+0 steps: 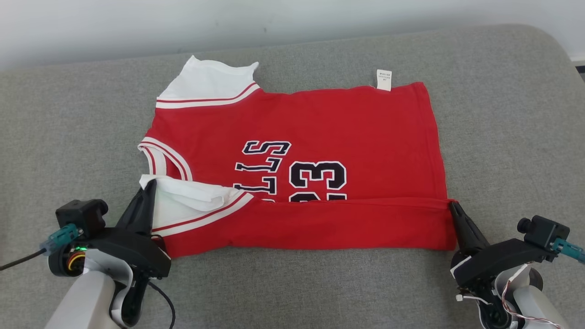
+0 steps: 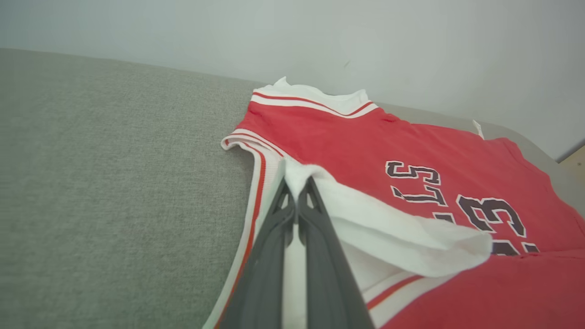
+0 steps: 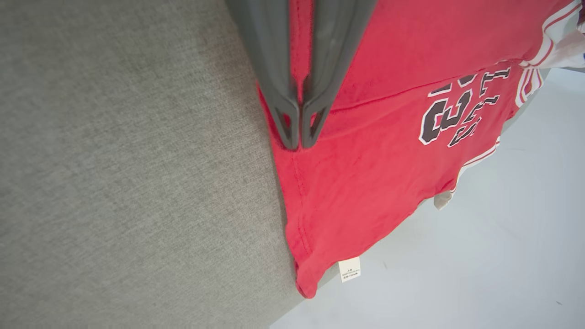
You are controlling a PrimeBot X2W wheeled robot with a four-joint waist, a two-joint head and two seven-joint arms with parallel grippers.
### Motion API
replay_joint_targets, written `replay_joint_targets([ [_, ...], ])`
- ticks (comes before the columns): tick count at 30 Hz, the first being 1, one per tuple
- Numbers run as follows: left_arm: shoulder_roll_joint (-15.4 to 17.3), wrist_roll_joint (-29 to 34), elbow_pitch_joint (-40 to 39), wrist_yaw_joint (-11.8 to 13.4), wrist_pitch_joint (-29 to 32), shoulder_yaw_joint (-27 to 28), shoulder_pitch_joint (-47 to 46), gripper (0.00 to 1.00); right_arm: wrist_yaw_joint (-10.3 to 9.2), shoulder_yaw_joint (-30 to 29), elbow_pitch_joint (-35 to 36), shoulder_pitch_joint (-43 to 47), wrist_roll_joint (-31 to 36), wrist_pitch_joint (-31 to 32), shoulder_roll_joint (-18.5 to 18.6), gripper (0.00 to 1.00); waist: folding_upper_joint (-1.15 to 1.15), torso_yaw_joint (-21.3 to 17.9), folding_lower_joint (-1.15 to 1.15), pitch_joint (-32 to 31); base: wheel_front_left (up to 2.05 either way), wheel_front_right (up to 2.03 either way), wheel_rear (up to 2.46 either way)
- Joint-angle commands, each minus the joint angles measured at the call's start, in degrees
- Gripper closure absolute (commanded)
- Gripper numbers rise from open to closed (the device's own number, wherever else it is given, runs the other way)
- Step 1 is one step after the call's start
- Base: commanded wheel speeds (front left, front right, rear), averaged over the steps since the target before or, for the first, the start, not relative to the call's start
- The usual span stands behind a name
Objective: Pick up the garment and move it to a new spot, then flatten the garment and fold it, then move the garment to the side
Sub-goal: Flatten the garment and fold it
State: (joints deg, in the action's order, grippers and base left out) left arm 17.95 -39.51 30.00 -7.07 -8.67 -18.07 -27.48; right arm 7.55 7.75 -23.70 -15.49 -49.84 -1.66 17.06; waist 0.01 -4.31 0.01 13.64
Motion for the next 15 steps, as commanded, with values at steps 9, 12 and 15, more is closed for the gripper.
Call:
replay_joint_targets([
  [9,-1.27,0.53,5.30,-0.45,-6.07,-0.27,0.67,0.00,-0.14,1.01,1.04,3.77,1.79,-6.02,0.94,0.00,-0.01,0.80,-0.01,-2.88,0.00,0.00,0.00],
  [12,-1.51,0.39,4.20,-0.28,-6.40,0.95,3.76,0.00,-0.14,0.36,2.37,6.36,2.10,-6.15,0.73,0.00,-0.01,0.92,-0.01,-3.52,0.00,0.00,0.00],
  [15,-1.63,0.73,3.35,-0.22,-6.52,1.48,6.04,0.00,-0.14,-0.34,3.01,8.42,2.57,-6.05,0.33,0.00,-0.01,1.02,-0.01,-3.76,0.00,0.00,0.00],
])
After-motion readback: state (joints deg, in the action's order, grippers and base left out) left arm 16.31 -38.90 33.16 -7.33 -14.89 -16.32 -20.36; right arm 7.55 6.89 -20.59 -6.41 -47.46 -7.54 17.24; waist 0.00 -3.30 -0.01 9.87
